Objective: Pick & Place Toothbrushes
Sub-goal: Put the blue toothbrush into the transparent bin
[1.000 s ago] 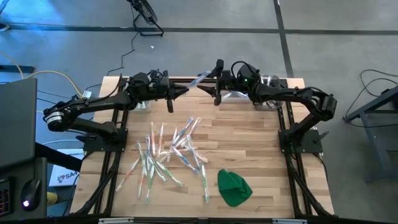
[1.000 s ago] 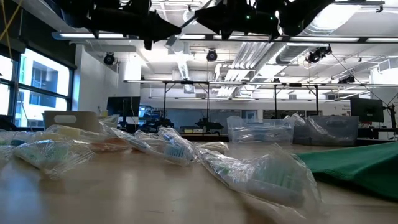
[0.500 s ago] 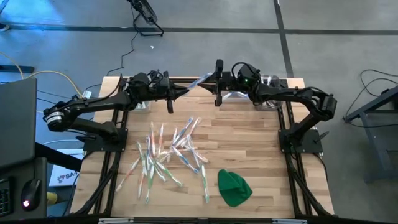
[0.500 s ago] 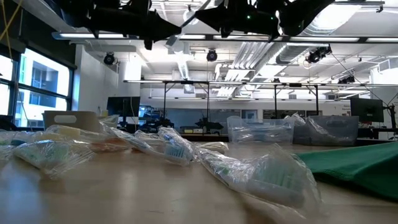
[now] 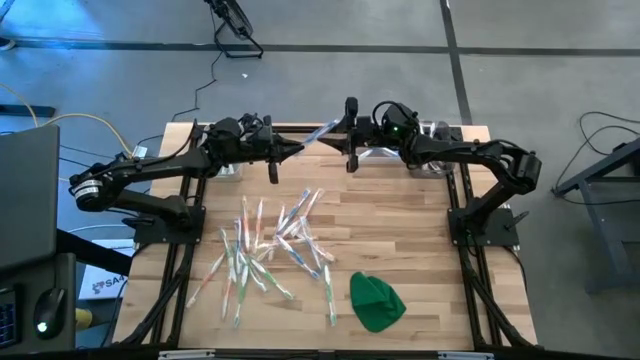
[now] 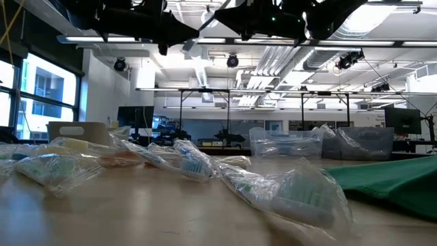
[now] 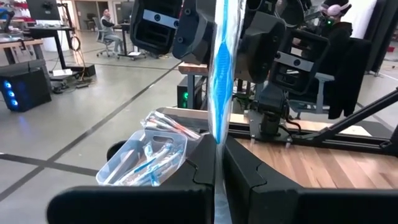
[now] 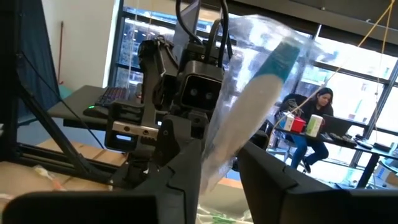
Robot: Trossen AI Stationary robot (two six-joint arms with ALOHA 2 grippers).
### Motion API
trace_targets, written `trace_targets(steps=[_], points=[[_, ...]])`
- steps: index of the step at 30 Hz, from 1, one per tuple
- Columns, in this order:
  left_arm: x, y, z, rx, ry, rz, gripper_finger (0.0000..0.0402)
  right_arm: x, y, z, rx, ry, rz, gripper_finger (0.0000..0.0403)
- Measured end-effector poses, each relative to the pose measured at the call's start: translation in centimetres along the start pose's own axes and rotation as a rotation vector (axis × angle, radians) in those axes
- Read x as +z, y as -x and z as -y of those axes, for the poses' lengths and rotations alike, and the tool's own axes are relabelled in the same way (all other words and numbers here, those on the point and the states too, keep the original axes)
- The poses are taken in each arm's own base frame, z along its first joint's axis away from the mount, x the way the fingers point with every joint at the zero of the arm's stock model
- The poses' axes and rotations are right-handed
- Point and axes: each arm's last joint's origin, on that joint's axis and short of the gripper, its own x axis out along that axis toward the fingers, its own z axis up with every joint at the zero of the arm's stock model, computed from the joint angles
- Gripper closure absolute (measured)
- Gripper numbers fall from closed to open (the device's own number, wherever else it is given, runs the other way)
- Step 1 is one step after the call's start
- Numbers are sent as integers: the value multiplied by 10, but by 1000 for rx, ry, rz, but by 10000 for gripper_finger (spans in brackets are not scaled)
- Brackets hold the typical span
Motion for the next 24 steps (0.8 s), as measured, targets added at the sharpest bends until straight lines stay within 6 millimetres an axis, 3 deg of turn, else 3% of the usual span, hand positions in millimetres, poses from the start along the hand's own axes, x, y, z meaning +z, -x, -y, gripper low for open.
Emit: trace_targets(steps=[18, 24], points=[[-1, -1, 4, -11, 8, -9, 395, -1, 0, -3, 88, -15, -1, 302], [-2, -2, 4, -4, 10, -15, 395, -1, -1, -6, 96, -22, 1, 272]])
